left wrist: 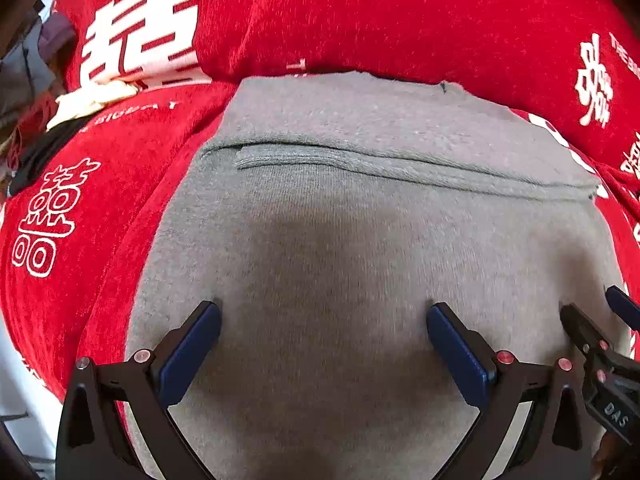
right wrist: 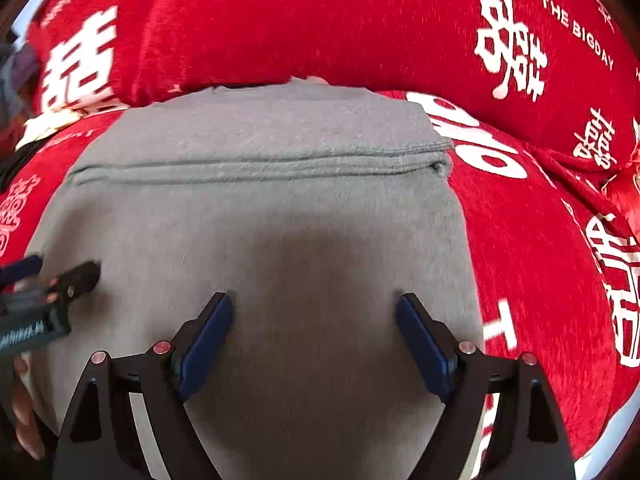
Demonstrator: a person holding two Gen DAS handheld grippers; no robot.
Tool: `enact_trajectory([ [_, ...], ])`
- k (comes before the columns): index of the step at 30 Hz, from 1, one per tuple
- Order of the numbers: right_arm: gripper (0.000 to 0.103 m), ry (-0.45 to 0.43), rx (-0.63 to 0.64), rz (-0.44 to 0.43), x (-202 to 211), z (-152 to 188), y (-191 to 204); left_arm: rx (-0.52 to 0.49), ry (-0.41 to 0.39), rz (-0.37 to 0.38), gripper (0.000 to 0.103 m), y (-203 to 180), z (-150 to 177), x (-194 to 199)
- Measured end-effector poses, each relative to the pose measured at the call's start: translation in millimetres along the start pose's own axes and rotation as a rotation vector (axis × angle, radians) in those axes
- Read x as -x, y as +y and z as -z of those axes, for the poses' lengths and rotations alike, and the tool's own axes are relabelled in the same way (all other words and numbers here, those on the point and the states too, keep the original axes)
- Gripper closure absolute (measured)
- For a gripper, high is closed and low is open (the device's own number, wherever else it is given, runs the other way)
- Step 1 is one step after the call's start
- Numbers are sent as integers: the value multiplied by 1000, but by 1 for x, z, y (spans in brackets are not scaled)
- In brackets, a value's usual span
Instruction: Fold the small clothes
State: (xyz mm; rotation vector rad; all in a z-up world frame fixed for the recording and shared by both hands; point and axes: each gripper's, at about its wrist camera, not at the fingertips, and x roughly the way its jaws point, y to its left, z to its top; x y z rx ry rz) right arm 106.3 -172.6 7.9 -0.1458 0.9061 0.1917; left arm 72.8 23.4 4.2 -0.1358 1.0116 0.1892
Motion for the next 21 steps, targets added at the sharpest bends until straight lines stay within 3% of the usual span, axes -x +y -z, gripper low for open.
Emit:
enact_trajectory([
  [11,16,-28,57,-21,34,53,2,17,-13,12,0,0,22,13],
  [21,7,70,159,-47,49,90,1,-24,46,63,0,13,72,37],
])
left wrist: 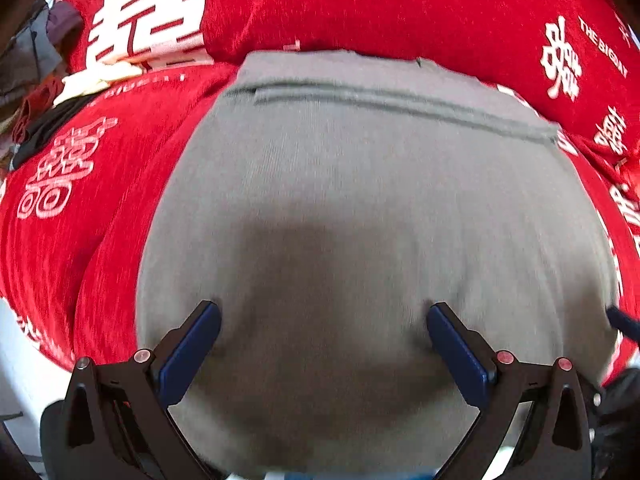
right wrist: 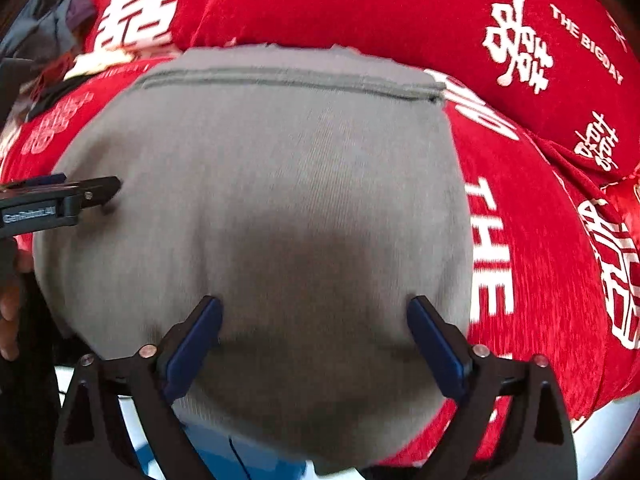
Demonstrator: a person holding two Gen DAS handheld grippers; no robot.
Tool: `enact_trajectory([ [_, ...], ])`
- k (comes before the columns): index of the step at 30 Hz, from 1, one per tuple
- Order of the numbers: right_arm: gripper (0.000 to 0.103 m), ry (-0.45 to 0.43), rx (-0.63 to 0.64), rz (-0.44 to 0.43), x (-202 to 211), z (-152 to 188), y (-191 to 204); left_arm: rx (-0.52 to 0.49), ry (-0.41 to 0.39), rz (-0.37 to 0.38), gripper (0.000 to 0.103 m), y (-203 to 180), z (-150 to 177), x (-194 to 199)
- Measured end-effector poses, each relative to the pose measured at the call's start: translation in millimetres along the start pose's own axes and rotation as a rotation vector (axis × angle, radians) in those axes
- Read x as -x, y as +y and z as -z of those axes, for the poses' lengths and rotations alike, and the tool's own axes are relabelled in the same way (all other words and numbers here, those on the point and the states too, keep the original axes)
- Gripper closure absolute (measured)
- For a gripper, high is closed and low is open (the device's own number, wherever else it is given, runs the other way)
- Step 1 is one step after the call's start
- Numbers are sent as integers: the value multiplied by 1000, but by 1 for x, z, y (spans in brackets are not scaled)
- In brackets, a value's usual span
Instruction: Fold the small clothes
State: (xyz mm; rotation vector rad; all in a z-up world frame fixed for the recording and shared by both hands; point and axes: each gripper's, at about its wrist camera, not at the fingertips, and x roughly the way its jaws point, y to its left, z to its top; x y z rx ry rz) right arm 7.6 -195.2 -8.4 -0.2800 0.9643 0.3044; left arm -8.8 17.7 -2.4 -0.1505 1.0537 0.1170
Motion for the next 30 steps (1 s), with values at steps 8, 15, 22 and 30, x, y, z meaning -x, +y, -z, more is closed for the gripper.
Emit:
enact_trajectory([
  [8,7,74,-47,-24,20,34,-29,239,92,31,0,74,33,18],
  [15,23,223,-272,-222,9,70,-67,384,288,173,0,92,59,-16],
  [22,49,262,-358,-251,-16,75,-57,418,312,293,20,88,65,-21],
  [30,94,149,-306,-345,14,73,-54,425,286,366,86,94,69,4],
])
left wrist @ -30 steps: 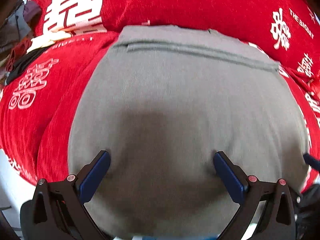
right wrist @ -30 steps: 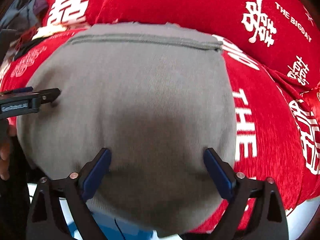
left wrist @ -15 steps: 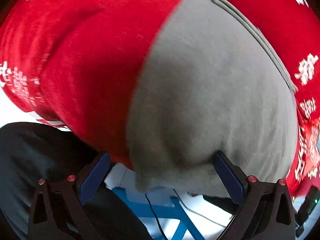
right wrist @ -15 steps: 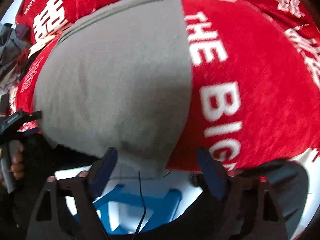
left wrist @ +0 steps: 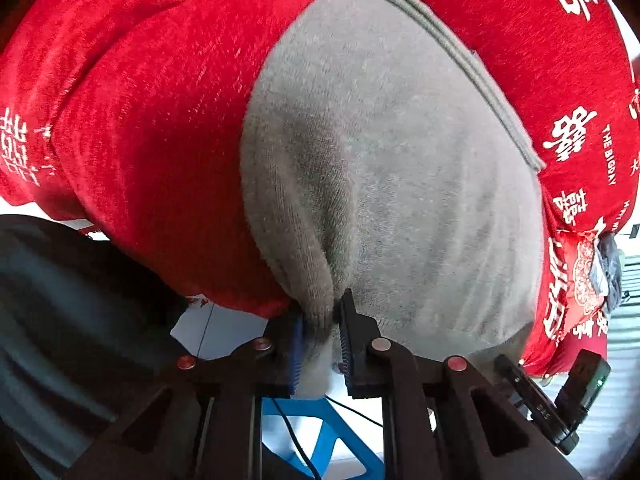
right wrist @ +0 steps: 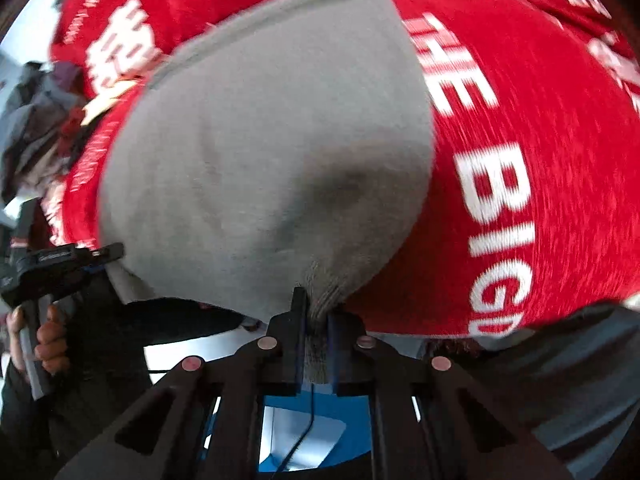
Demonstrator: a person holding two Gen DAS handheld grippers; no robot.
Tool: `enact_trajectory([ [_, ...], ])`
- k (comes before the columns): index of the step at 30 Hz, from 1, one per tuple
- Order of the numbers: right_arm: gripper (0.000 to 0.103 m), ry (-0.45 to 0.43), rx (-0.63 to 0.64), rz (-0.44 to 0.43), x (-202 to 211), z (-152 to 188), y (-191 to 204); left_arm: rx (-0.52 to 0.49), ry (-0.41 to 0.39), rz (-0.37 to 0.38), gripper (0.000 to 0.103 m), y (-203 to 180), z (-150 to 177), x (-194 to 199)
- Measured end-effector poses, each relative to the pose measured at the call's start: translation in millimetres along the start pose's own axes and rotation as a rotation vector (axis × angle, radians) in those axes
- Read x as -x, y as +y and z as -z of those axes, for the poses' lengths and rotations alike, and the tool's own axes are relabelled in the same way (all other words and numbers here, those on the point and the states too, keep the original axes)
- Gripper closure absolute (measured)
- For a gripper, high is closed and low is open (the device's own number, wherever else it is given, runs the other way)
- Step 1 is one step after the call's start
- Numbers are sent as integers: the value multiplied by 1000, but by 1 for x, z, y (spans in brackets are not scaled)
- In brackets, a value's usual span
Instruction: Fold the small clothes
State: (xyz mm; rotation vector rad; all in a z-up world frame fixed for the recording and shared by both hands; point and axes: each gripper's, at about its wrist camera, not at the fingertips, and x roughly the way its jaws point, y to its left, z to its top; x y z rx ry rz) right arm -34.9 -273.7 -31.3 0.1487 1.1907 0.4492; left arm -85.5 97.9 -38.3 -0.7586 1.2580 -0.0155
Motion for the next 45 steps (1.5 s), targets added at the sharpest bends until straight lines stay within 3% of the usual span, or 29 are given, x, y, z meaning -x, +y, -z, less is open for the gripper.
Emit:
enact_trajectory([
  [4,94,-122,43,-69,34,-4,8,-30,-79,60,86,-5,1,28],
  [8,94,-235,28,-115,57,-18,2,-44,-169,105,86,-11,-22,50],
  [14,94,-280,17,-138,62,-40,2,-58,-192,95,86,-31,-47,49],
  [20,95,-369,57,-193,84,-49,12,-92,-257,111,86,-42,-59,73],
  [29,98,-475,32,-216,101,-110,15,-132,-362,132,86,-83,-118,106],
  [32,98,-495,20,-224,103,-138,19,-154,-372,124,86,-102,-142,102],
  [35,98,-489,42,-199,94,-168,27,-154,-353,59,86,-110,-159,92],
  [40,98,-443,8,-167,74,-177,18,-70,-208,62,86,-72,-140,78],
  [42,98,-432,2,-169,71,-168,14,-32,-185,8,54,-50,-121,71],
  [43,98,-428,7,-165,70,-163,13,-9,-182,-8,18,-41,-112,67],
  [44,98,-425,17,-155,70,-156,14,34,-199,-34,9,-30,-102,64],
  [45,98,-423,25,-148,70,-152,14,61,-206,-44,9,-23,-95,61],
])
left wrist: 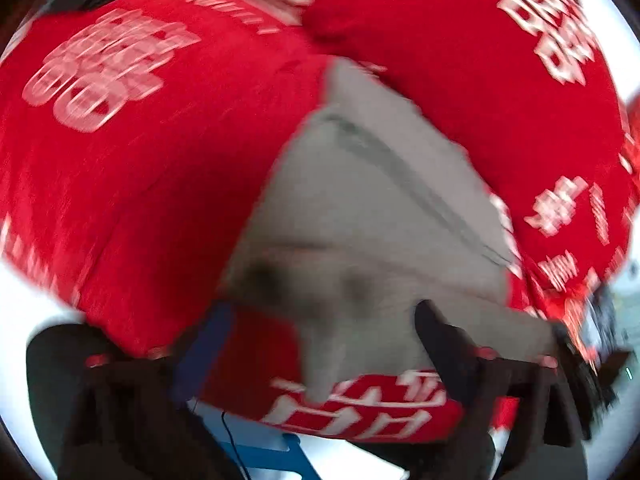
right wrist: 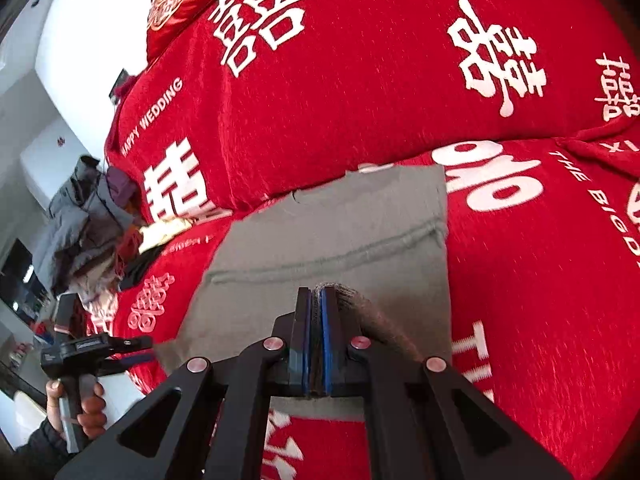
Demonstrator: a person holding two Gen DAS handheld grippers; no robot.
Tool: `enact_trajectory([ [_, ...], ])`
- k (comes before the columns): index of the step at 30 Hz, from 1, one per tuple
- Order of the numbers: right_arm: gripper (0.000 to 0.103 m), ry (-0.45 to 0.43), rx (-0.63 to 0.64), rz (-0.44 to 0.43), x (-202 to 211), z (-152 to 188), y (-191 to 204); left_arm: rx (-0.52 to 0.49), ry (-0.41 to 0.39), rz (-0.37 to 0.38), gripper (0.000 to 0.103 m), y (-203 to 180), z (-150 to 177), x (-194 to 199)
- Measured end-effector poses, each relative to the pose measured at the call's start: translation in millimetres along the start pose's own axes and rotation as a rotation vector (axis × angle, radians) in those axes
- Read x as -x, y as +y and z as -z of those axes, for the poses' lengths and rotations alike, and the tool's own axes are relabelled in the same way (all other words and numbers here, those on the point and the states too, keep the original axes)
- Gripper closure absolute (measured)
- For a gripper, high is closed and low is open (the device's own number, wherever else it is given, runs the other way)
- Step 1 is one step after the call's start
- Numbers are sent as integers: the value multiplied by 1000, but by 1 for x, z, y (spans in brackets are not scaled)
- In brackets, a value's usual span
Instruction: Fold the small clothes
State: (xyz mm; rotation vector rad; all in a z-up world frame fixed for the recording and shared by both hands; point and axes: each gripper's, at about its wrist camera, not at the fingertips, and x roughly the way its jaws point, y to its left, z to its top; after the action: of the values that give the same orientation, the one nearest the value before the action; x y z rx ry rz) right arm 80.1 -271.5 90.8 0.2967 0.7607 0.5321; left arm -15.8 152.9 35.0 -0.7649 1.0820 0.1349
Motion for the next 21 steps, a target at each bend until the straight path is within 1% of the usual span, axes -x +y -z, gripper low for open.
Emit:
enact_trajectory([
  [1,98,3,9,3,3,4,1,19,20,9,9,4,5,-6],
  [3,98,12,16,6,6,10,3,50,66,53,10,5,9,-19],
  [6,98,15,13,4,12,10,4,31,81,43,10,-5,13,-28],
  [7,98,13,14,3,14,10,5,20,82,49,14,-8,15,-28],
  [8,98,10,15,0,15,10,7,10,84,60,35,-10,15,-30],
  [9,98,8,21,-5,16,9,9,-7,104,73,50,-13,15,-35],
  [10,98,10,27,-4,16,9,10,-19,146,76,82,-15,15,-41],
  [11,98,13,29,-2,15,10,11,-15,181,65,93,-15,16,-48],
  [12,98,20,27,1,13,10,11,4,199,64,93,-13,17,-50],
  [13,98,23,24,2,12,10,11,12,191,67,93,-13,17,-48],
  [17,98,13,15,3,16,7,10,-15,107,90,93,-18,16,-20],
  [21,98,3,5,-6,22,-2,10,-23,22,146,93,-28,-3,9],
])
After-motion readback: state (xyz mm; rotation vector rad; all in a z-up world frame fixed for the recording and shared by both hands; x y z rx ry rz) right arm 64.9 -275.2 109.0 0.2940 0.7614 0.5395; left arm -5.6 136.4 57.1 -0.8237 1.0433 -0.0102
